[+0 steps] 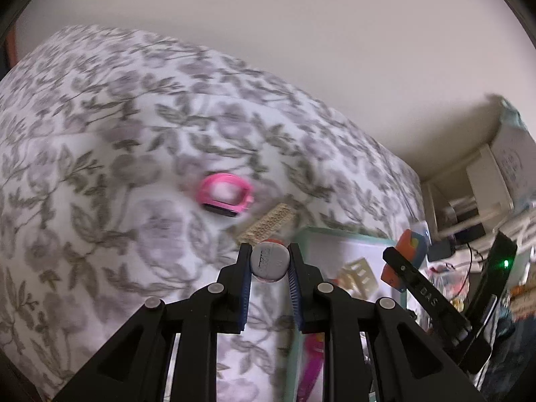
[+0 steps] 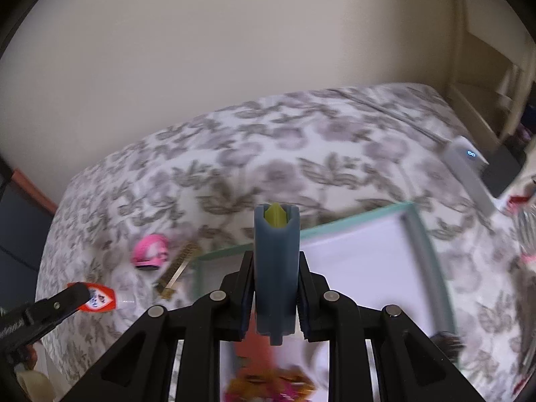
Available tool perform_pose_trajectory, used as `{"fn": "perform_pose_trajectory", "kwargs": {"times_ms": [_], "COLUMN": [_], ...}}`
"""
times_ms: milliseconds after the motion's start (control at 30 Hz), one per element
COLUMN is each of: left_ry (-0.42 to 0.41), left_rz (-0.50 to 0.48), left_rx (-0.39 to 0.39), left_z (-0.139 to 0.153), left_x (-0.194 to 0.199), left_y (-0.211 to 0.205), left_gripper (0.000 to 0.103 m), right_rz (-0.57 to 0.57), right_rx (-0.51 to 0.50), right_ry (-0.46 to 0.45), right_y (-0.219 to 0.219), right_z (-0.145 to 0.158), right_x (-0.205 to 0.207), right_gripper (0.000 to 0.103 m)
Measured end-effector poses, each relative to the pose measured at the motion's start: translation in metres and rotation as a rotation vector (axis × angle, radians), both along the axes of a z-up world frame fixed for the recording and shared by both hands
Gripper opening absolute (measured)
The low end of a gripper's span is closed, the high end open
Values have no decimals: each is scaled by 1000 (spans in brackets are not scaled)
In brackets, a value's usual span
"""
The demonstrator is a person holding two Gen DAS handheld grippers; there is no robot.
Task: Organize rigid objects
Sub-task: 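Carry the glue bottle with the left tool while the right tool carries the toy into the tray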
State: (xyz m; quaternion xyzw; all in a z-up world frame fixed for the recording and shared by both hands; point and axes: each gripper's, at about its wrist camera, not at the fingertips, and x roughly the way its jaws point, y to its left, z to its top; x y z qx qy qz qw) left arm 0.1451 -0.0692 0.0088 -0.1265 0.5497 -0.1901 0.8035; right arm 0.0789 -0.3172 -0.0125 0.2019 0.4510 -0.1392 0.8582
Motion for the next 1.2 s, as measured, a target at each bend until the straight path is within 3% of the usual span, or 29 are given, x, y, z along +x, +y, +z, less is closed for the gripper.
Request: {"fn": "perform_pose_trajectory", "kwargs": {"times_ms": [400, 667, 833, 1200], "left_ry": [-57, 70, 161, 137], "left_rz": [-177, -185, -183, -208], "left_rx": [-107, -224, -185, -121], "left_z": [-7, -44, -70, -64], "left_x": [-23, -21, -25, -35], "left_y": [-76, -90, -98, -105], "left_gripper": [21, 21, 22, 23], "right_rz": [-123, -149, -143, -102], "right_rx": [-5, 15, 29, -49], "right_ry": [106, 143, 164, 199], "right_y": [-47, -58, -57, -44], "right_z": [-17, -36, -46, -45], "right_x": [-23, -25, -24, -26], "right_gripper": [23, 23, 23, 24]}}
